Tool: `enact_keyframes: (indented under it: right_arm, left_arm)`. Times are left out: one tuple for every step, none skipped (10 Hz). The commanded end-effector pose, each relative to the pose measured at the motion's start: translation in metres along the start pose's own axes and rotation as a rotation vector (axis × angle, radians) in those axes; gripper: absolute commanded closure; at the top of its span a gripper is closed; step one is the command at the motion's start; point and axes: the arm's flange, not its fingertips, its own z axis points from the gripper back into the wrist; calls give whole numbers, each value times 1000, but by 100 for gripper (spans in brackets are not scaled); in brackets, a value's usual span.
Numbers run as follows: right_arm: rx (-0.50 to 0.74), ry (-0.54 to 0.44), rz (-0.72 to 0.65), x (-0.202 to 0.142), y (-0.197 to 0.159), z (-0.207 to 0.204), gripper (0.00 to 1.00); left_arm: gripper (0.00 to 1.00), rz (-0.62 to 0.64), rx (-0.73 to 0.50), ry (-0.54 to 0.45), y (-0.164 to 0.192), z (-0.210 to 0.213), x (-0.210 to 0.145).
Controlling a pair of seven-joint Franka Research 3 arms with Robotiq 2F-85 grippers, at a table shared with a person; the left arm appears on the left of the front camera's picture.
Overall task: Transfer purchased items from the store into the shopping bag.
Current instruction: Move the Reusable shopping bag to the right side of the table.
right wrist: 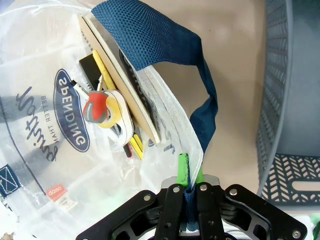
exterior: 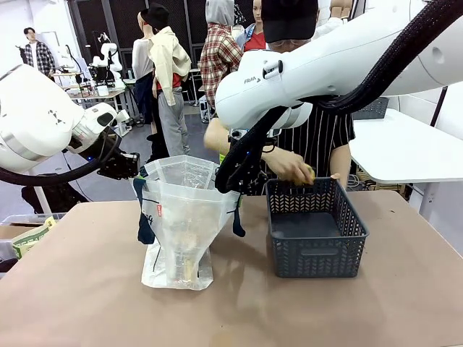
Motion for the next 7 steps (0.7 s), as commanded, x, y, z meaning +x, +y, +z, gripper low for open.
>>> enact_keyframes:
  right_arm:
    - [3, 0, -5, -1, -1, 1, 100]
    - [3, 0, -5, -1, -1, 1, 100]
    - [3, 0, -5, -1, -1, 1, 100]
    - [3, 0, -5, -1, -1, 1, 100]
    - [3, 0, -5, -1, -1, 1, 100]
    - [3, 0, -5, -1, -1, 1, 100]
    - [3, 0, -5, -1, -1, 1, 100]
  left_arm:
    - [100, 2, 8, -15, 2, 3, -4]
    - [100, 2, 8, -15, 2, 3, -4]
    - [100, 2, 8, -15, 2, 3, -4]
    - [100, 2, 8, -15, 2, 3, -4]
    - [100, 2, 8, -15, 2, 3, -4]
    - [100, 2, 8, -15, 2, 3, -4]
    - [100, 2, 8, -15, 2, 3, -4]
